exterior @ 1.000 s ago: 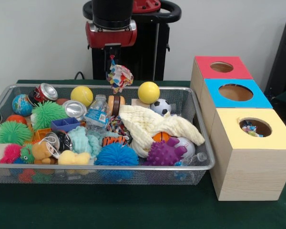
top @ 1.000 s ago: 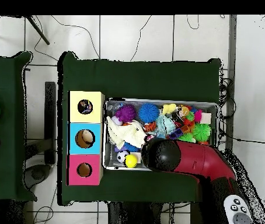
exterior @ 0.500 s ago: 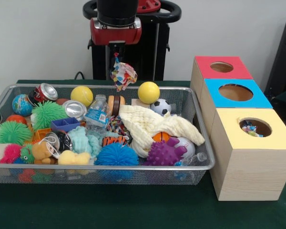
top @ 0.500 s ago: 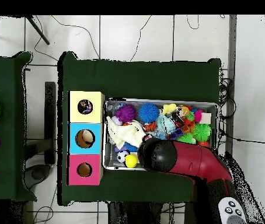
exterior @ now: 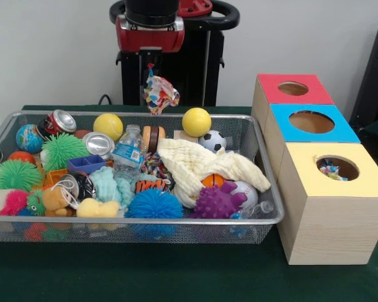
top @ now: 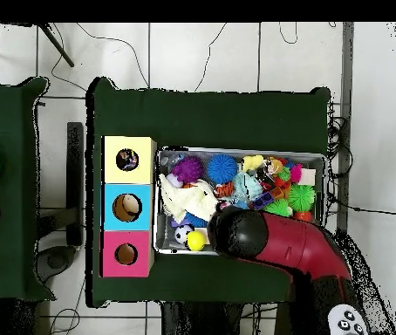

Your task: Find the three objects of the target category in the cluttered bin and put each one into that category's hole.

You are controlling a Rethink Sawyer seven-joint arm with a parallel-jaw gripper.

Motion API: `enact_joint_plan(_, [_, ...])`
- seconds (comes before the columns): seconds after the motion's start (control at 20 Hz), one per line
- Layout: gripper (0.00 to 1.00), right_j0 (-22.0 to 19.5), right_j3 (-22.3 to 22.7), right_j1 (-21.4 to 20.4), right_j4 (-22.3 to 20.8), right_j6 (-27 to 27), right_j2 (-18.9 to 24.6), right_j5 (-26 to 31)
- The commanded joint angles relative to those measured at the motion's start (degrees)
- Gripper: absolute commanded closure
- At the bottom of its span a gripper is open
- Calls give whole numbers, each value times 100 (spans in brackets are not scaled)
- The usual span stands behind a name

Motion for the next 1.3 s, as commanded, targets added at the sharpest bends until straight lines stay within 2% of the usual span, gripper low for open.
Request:
enact_joint_plan(0.05, [100, 4, 114, -178, 364, 1295, -195, 661])
enact_joint_plan(0.6, [100, -159, 599, -412, 599, 1141, -509, 435])
enact_joint_plan(1.0, [100, 190, 360, -364, 853, 1548, -805, 844])
enact_joint_plan(1.3, [100, 331, 512, -323, 1186, 1751, -921, 656])
